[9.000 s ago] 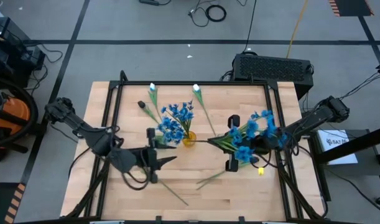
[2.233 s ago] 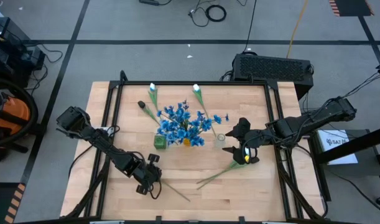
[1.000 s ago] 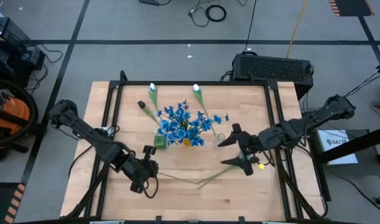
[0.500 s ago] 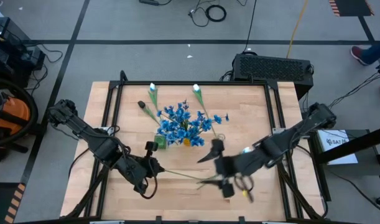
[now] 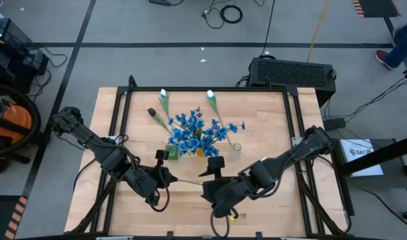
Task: Sort flowers into vase by color
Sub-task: Put the bottom left black flower into the transparent vase
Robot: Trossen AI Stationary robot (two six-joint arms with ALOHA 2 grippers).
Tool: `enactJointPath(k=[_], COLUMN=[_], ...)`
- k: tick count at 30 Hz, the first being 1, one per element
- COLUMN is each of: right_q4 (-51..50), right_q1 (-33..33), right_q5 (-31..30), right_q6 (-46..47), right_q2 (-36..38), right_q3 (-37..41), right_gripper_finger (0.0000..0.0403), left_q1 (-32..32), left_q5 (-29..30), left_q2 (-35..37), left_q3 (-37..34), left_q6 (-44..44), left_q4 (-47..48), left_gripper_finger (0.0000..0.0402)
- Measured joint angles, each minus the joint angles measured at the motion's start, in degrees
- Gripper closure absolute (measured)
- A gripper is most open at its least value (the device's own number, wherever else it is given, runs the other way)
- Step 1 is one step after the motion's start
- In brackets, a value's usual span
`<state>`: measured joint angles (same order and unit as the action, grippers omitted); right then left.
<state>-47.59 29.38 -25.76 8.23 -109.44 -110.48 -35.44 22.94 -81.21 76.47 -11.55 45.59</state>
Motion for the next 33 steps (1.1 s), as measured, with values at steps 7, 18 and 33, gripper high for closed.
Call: enactJointPath(k=[7,18,33], right_q4=[-0.70,-1.03,-1.01], right_q1=[-1.70,-1.66,-1.66], right_q5=[0.20,3.85,3.54], right_q6=[0.50,1.02,-1.17], right_q2=[-0.49,-0.49,-0.49], right_q3=[-0.15,-0.15,-0.15], right_gripper_finger=[0.0093,0.0230,0.0395], left_q1=[-0.20,-0.20,-0.20], left_q5=[0.00,-0.02,-0.06], left_q2=[0.00,0.00,0.00], left_q3=[0.00,0.00,0.00], left_q6=[-0.05,-0.04,-0.05], left_q4=[-0.01,-0.03,-0.11], left_gripper_finger=[0.0393,0.0392,0.0390])
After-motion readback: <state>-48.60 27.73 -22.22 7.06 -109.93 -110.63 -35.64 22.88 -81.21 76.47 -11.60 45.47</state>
